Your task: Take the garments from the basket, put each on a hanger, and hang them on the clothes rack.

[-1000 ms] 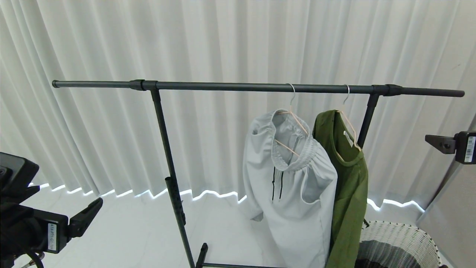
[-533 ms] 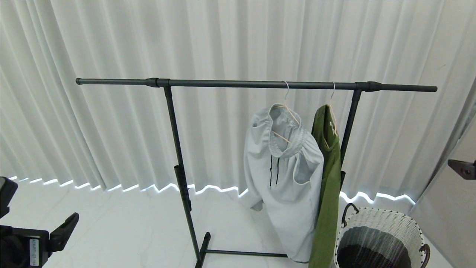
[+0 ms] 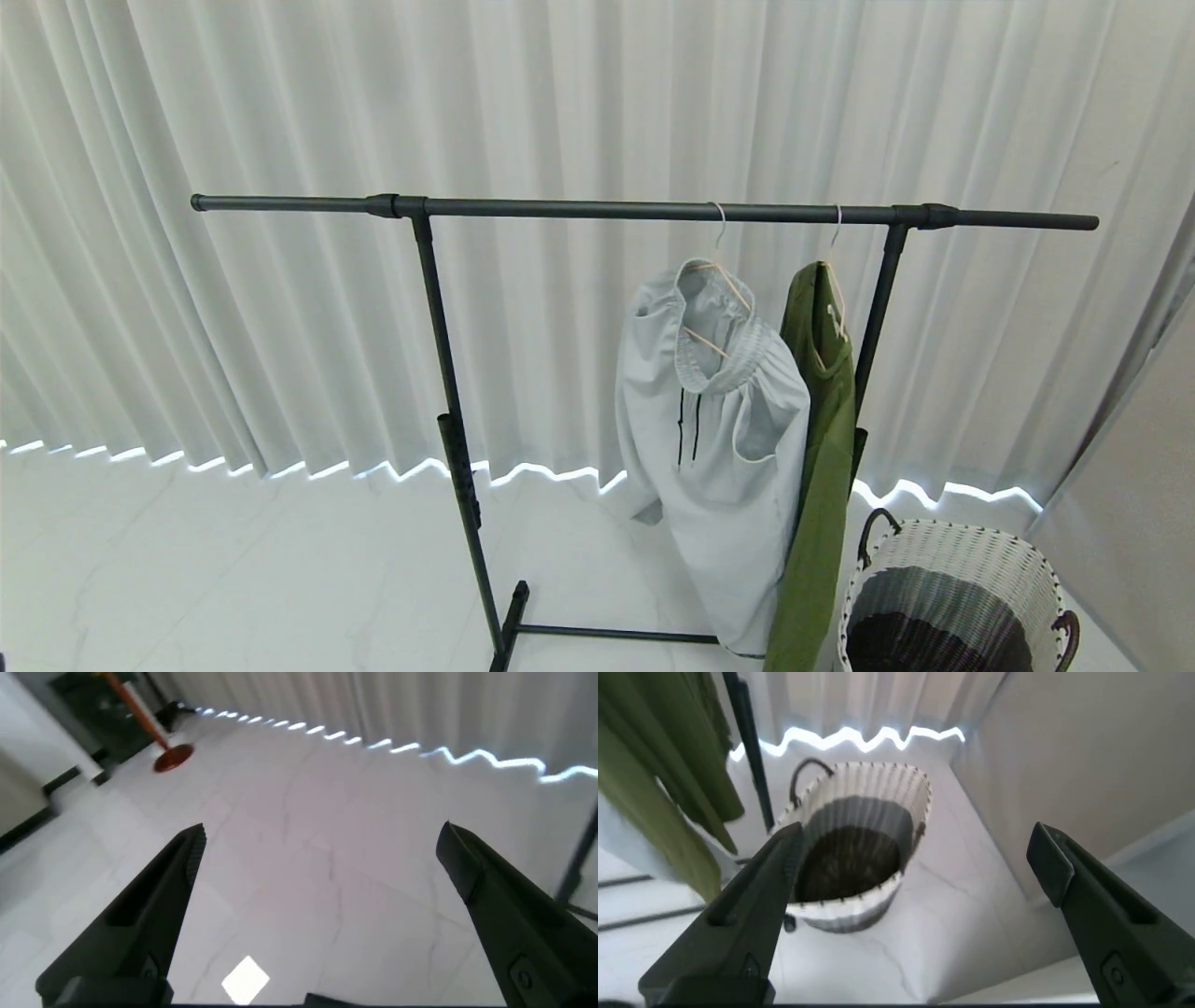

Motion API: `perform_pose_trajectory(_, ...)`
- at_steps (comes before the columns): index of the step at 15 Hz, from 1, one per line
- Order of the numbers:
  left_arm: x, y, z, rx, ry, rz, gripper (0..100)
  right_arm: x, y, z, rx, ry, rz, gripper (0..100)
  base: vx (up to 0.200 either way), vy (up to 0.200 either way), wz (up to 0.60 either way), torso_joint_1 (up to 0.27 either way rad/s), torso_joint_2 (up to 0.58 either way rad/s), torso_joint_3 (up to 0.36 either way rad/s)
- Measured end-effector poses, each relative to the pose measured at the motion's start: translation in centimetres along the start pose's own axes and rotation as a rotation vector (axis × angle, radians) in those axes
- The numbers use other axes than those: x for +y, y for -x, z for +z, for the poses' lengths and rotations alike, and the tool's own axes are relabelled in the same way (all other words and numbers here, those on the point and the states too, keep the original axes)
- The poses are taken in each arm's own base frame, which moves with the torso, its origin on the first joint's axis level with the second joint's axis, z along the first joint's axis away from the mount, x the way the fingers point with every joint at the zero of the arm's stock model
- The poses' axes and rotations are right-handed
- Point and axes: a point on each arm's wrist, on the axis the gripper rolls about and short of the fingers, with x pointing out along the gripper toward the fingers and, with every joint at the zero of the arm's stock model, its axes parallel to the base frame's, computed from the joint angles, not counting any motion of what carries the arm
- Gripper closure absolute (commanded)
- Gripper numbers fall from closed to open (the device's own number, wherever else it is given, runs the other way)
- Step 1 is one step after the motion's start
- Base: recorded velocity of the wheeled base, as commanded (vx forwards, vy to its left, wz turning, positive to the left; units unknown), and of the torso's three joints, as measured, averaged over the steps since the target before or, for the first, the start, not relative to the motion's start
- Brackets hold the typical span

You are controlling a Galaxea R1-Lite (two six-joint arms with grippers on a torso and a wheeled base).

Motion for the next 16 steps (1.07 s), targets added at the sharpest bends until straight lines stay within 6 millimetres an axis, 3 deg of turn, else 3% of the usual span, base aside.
perform_pose_trajectory(4,0.8,1.2,-2.2,0.028,0.082,0.206,0,-0.3,2.9,-5.2,-0.067,0.061,-0.006,0,0.000,0.000,0.00,0.000,0.00,0.000)
perform_pose_trajectory(8,0.9,3.0,-4.7,-0.057,0.176,0.259,0,-0.4,4.9,-10.6,-0.175,0.052,-0.013,0,0.000,0.000,0.00,0.000,0.00,0.000)
perform_pose_trajectory(11,0.9,3.4,-5.5,-0.094,0.223,0.262,0,-0.4,5.5,-11.9,-0.272,-0.001,-0.024,0,0.000,0.000,0.00,0.000,0.00,0.000)
perform_pose_trajectory(16,0.8,3.6,-5.6,-0.135,0.247,0.210,0,-0.6,5.9,-11.9,-0.357,-0.031,-0.067,0,0.000,0.000,0.00,0.000,0.00,0.000)
